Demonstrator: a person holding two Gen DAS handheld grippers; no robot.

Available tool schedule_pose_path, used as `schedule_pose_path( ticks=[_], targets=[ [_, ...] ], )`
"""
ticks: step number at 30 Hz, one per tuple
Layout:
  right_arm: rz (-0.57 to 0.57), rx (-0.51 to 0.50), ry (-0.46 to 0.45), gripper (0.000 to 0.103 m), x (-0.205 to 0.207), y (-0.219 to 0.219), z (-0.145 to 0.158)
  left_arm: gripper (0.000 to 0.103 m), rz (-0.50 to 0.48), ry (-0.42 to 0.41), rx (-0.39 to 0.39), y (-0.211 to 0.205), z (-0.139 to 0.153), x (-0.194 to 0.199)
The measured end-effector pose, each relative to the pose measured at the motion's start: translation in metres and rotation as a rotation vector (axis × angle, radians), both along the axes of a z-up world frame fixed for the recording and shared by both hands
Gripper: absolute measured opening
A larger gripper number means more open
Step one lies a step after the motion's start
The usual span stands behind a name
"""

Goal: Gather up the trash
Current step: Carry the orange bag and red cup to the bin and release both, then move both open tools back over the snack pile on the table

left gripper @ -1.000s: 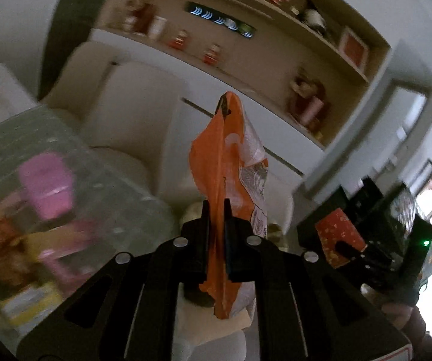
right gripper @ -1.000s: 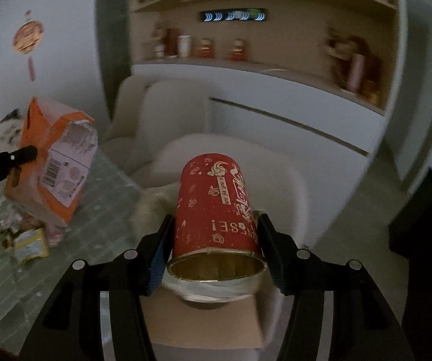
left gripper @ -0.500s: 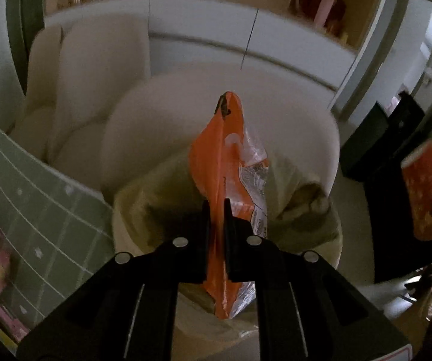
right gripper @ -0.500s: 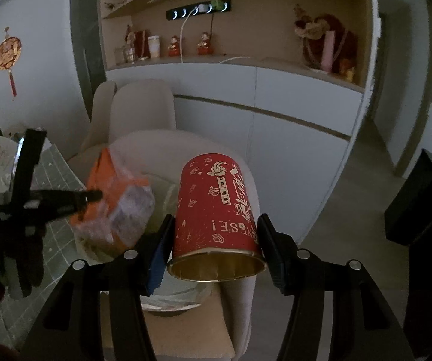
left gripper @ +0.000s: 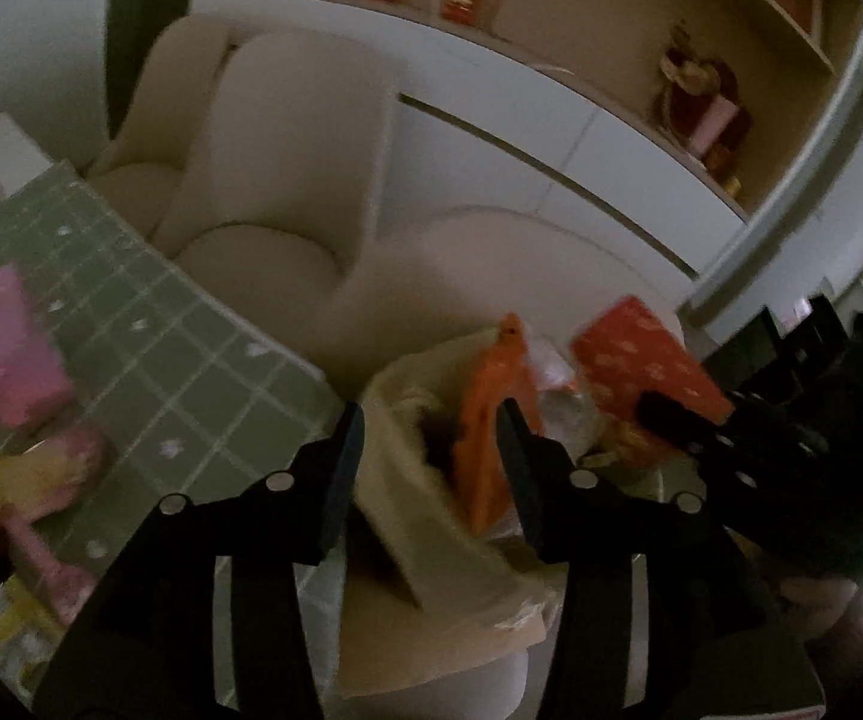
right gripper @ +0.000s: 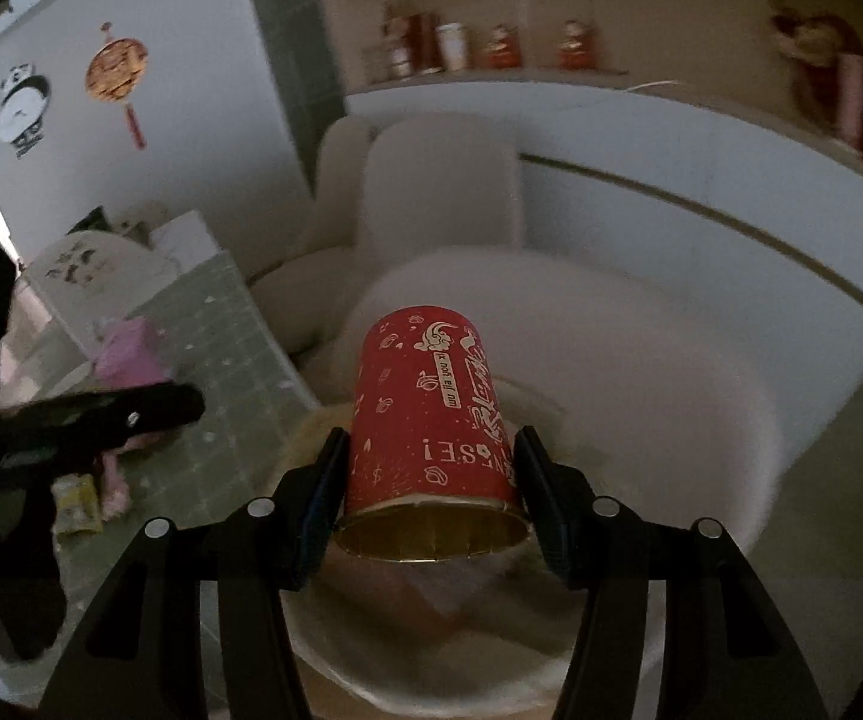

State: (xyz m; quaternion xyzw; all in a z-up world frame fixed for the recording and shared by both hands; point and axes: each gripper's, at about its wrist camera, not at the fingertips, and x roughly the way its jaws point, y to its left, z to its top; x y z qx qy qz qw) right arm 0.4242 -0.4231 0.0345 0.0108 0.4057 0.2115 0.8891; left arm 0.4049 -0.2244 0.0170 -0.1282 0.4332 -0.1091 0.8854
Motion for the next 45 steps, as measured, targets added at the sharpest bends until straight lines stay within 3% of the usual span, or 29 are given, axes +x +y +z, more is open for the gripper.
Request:
schedule_pose_path(
  ticks=[3, 8, 11, 15, 20, 23, 27, 31, 37, 45],
  targets=[
    [0.047, -0.014, 0.087, 0.053, 0.016, 0.029, -0.019, 0.044, 0.035, 0.007, -0.002, 0.014, -0.001, -0.012],
    [0.040, -0.105, 0.283, 0.053, 0.034, 0.034, -0.075, 0.044, 0.081, 0.010, -0.011, 0.031, -0.004, -0.040],
    [0.069, -0.204, 0.349, 0.053, 0.032, 0.039, -0.099, 0.044, 0.107, 0.023, -0.022, 0.038, -0.008, -0.051],
    [0.055, -0.205, 0.301, 0.055, 0.026, 0.040, -0.089, 0.044, 0.135, 0.024, -0.024, 0.048, -0.009, -0.064],
    [0.018, -0.174, 0.191, 0.063, 0.004, 0.041, -0.066, 0.051, 0.155, 0.015, -0.044, 0.069, -0.002, -0.080],
    [-0.040, -0.204, 0.124, 0.063, -0.006, 0.038, -0.054, 0.053, 0.150, -0.002, -0.043, 0.082, 0.005, -0.094],
    [-0.120, -0.124, 0.062, 0.064, -0.029, 0.027, -0.028, 0.053, 0.152, -0.008, -0.037, 0.106, 0.012, -0.114],
    [-0.158, -0.114, 0.011, 0.064, -0.057, 0.032, -0.007, 0.054, 0.169, -0.016, -0.021, 0.134, 0.011, -0.132],
    [-0.165, -0.118, -0.033, 0.064, -0.112, 0.071, 0.014, 0.054, 0.182, -0.009, -0.030, 0.178, -0.004, -0.159],
    [-0.182, -0.106, -0.071, 0.065, -0.173, 0.124, 0.026, 0.054, 0.120, -0.034, 0.002, 0.223, -0.030, -0.191]
  ],
)
